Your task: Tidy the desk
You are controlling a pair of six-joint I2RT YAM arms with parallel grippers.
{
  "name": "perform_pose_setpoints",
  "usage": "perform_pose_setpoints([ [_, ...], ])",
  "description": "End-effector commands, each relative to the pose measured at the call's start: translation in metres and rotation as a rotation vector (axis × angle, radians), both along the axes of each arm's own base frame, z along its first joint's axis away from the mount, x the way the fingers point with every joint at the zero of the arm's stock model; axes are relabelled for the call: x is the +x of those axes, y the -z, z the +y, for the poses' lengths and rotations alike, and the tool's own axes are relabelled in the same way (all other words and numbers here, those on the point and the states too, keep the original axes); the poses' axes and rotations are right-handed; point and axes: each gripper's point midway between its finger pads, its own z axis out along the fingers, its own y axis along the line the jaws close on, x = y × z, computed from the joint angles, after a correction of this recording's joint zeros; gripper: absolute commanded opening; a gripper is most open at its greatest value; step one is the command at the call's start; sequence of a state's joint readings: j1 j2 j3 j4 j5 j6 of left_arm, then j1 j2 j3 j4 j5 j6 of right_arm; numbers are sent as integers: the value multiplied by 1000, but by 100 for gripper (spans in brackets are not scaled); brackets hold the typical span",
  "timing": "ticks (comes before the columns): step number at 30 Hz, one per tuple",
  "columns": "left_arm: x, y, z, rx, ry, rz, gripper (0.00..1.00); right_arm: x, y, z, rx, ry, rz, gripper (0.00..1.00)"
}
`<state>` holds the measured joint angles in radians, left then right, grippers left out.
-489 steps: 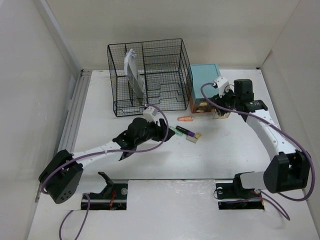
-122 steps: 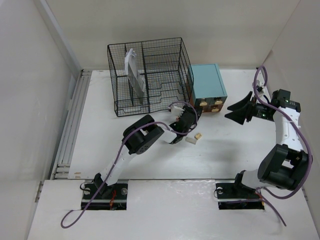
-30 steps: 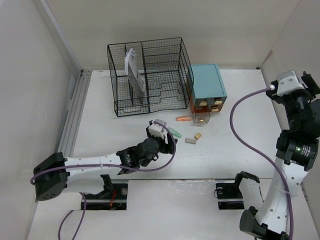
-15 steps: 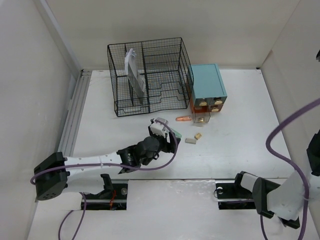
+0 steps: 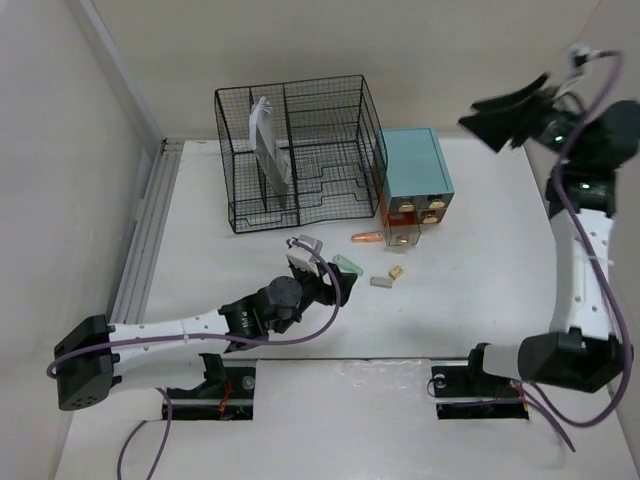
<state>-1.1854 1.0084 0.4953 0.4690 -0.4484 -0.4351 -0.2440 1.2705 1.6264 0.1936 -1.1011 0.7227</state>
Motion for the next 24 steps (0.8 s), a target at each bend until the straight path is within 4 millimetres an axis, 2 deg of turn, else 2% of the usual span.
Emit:
perform_pose_setpoints([
  [1, -4, -12, 1, -62, 9, -20, 67, -48, 74, 37, -127, -352, 118, 100],
  [4, -6, -13, 3, -64, 20, -28, 67, -61, 107, 38, -195, -322, 13, 100],
  [5, -6, -16, 4, -73, 20, -31, 68, -50, 107, 29, -205, -235, -24, 100],
  [6, -7, -9, 5, -56, 20, -24, 68, -44, 145, 23, -158, -162, 231, 100],
  [7, -7, -13, 6, -67, 20, -29, 68, -30, 142, 13, -433, -15, -41, 100],
  [8, -6, -17, 9, -76, 9, -34, 68, -25, 162, 20, -496, 28, 3, 100],
  [9, -7, -12, 10, -66, 9, -30, 68, -7, 174, 26, -589, 185, 7, 100],
  [10, -6, -12, 10, -58, 10, -37, 68, -4, 183, 28, -631, 248, -18, 100],
  [11, -7, -12, 11, -58, 10, -37, 68, -7, 214, 30, -683, 290, -11, 100],
  [12, -7, -12, 11, -58, 10, -37, 68, 3, 224, 15, -754, 440, -7, 100],
  [13, -7, -12, 11, -58, 10, -37, 68, 2, 234, 29, -788, 410, -43, 100],
  [15, -7, -12, 11, -58, 10, -37, 68, 9, 277, 25, -883, 399, 23, 100],
  [19, -7, -8, 13, -50, 10, -34, 69, -1, 335, 42, -1042, 251, 46, 98],
  [20, -7, -6, 13, -41, 10, -30, 69, -12, 347, 57, -1099, 183, 24, 93],
  [21, -8, -4, 14, -33, 10, -27, 69, -16, 355, 63, -1176, 126, -28, 85],
  [22, -8, -4, 14, -33, 10, -27, 69, -22, 373, 69, -1240, 57, -30, 81],
  [23, -8, -4, 14, -33, 10, -27, 69, -37, 388, 76, -1293, -52, -39, 77],
  [24, -8, -4, 13, -40, 9, -21, 69, -45, 397, 78, -1326, -134, -57, 75],
])
